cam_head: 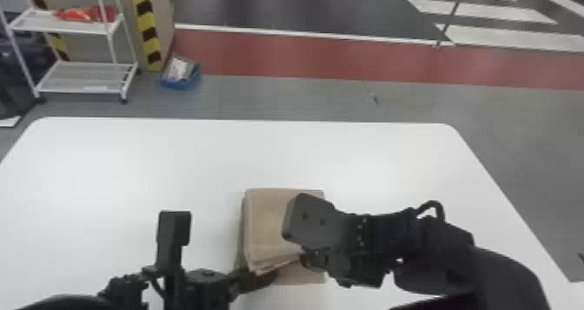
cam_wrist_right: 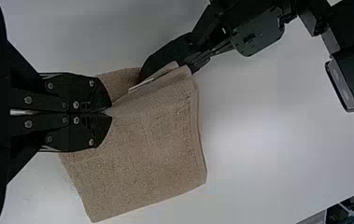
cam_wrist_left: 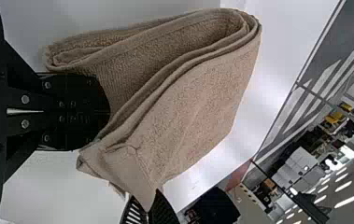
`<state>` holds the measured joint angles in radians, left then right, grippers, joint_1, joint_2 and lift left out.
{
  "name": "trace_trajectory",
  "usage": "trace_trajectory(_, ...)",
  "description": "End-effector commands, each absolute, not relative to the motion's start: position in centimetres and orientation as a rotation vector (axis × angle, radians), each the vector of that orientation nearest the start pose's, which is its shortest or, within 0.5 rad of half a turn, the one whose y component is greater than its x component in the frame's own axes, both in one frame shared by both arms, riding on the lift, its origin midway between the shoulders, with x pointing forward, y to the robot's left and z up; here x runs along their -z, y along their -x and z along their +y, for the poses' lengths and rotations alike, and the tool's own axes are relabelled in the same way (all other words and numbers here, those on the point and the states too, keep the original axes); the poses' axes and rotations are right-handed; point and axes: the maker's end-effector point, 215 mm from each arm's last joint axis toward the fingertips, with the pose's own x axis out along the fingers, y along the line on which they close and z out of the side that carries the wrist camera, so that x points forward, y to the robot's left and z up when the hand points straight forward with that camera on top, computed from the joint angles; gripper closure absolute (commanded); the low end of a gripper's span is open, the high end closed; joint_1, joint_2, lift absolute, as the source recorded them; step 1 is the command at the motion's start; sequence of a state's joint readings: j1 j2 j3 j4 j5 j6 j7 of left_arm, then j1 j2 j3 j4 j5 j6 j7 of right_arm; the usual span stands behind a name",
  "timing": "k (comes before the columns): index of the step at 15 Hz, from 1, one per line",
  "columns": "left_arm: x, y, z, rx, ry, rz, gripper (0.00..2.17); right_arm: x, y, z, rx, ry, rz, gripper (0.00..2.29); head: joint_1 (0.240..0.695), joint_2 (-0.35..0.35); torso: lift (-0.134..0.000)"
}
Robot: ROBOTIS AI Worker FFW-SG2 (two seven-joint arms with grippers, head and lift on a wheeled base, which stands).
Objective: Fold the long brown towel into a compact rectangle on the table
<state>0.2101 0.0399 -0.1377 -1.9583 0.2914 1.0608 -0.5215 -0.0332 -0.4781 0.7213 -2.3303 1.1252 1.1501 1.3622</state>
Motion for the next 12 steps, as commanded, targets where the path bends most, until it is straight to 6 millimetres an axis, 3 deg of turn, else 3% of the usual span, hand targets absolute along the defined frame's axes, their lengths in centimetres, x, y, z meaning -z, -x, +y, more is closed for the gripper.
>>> trace_trajectory(1,47.3,-37.2,0.5,0.787,0.409,0.843,2.01,38.6,-36.5,-10.1,-0.937,0.952,0.784,1.42,0.695,-0.156,-0.124)
trace_trajectory(7,47.2,-37.2,0.5,0.79,0.414,0.841,2.01,39.6,-36.1,-9.6,-0.946,0.961,0.801,1.4,0.695,-0.145,-0.124)
trace_trajectory(8,47.2,-37.2,0.5,0.79,0.414,0.841,2.01,39.6,-36.2,-9.6,-0.943,0.962,0.801,1.18,0.695,-0.144,-0.124)
trace_trajectory(9,47.2,-37.2,0.6,0.79,0.412,0.842,2.01,39.7,-36.1,-9.6,-0.943,0.956,0.805,0.66,0.695,-0.143,-0.124)
trace_trajectory(10,47.2,-37.2,0.7,0.788,0.413,0.841,2.01,39.7,-36.0,-9.6,-0.945,0.953,0.807,0.49,0.695,-0.142,-0.124)
trace_trajectory(12,47.1,-37.2,0.5,0.79,0.413,0.838,2.01,39.8,-35.9,-9.5,-0.946,0.951,0.809,0.49,0.695,-0.142,-0.124)
